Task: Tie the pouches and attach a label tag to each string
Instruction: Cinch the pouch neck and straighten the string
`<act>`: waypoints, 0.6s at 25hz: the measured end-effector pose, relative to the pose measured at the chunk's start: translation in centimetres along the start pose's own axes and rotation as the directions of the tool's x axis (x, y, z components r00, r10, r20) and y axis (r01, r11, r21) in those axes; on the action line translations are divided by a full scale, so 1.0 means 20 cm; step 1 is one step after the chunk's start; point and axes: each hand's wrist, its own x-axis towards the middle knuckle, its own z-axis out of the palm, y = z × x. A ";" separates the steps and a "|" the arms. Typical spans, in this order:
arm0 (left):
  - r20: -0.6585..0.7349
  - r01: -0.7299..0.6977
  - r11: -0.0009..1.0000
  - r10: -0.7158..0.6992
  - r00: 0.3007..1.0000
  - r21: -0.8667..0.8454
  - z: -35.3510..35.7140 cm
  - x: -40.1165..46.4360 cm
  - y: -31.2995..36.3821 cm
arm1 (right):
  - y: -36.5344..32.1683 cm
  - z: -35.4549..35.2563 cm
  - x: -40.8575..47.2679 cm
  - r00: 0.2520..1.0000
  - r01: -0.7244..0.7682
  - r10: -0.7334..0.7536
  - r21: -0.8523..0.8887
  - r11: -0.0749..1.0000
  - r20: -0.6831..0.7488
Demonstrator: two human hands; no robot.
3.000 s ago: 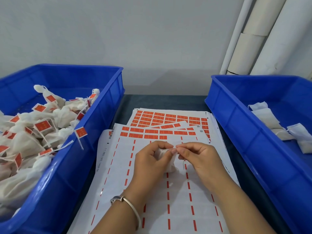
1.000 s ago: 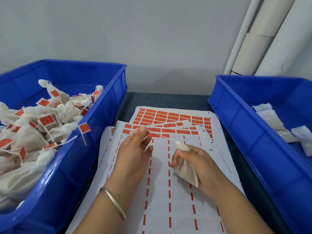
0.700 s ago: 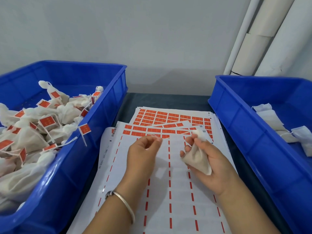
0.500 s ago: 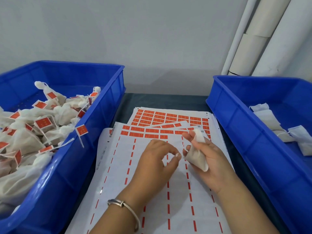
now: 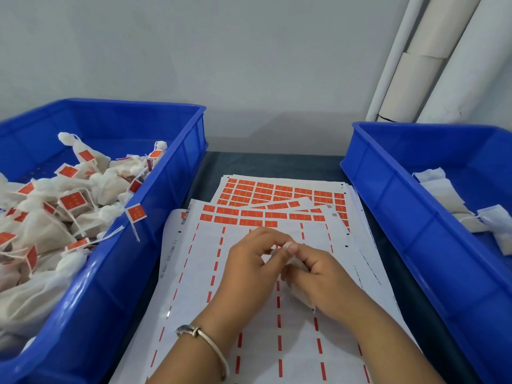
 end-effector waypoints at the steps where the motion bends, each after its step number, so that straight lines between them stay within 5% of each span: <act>1: -0.014 0.025 1.000 -0.025 1.000 0.000 0.00 0.00 0.00 | 0.01 0.00 0.00 1.000 -0.006 0.006 -0.008 1.000 0.005; 6: -0.047 0.142 0.988 -0.145 0.988 -0.068 0.03 0.01 -0.02 | 0.02 0.03 0.00 0.997 -0.007 0.001 -0.079 0.997 -0.073; 11: -0.080 0.130 0.984 -0.121 0.989 0.120 0.05 0.00 -0.01 | 0.05 0.04 0.00 0.984 -0.039 0.016 -0.128 0.991 -0.176; 15: -0.076 0.264 0.954 -0.277 0.958 -0.145 0.05 0.01 -0.03 | 0.05 0.04 0.00 0.959 0.047 -0.082 -0.133 0.990 -0.272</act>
